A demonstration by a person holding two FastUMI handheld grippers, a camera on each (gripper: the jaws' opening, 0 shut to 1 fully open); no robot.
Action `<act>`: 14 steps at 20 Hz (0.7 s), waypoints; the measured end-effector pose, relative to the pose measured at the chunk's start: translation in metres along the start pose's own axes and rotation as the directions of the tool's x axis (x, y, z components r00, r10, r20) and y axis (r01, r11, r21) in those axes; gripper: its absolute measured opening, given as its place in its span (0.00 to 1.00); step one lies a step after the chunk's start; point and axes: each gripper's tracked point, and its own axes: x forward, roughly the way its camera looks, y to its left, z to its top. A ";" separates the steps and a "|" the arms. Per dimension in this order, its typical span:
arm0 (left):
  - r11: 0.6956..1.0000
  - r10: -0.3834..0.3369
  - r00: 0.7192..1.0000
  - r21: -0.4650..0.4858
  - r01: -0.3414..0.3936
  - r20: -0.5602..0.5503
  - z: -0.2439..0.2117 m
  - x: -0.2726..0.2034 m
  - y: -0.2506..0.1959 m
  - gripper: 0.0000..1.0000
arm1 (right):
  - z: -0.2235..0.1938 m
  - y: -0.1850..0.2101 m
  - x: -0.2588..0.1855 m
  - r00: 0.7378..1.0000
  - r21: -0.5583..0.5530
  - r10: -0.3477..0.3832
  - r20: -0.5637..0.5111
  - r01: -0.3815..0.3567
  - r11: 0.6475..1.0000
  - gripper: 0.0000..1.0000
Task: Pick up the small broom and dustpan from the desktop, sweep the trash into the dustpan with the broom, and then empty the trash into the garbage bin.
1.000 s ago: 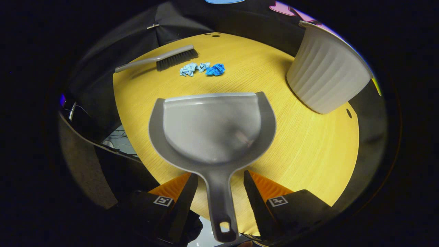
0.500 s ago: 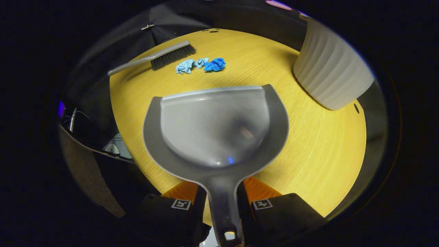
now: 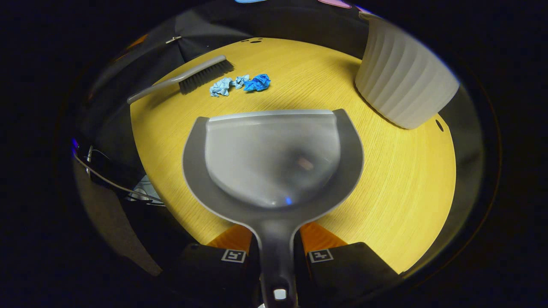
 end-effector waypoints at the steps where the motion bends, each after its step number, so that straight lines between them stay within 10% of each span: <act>1: 1.000 -0.011 1.000 0.001 0.011 -0.028 -0.011 0.005 -0.001 0.94 | 0.000 -0.001 0.000 1.000 -0.016 -0.012 0.009 0.012 1.000 0.38; 8: 0.995 -0.061 0.963 0.058 0.079 -0.263 -0.092 0.037 0.001 0.93 | 0.004 0.015 -0.023 0.999 -0.052 0.027 0.037 -0.025 0.998 0.36; 14: 0.992 -0.072 0.877 0.060 0.114 -0.474 -0.152 0.070 0.004 0.90 | 0.007 0.015 -0.028 0.999 -0.048 0.027 0.026 -0.026 0.999 0.36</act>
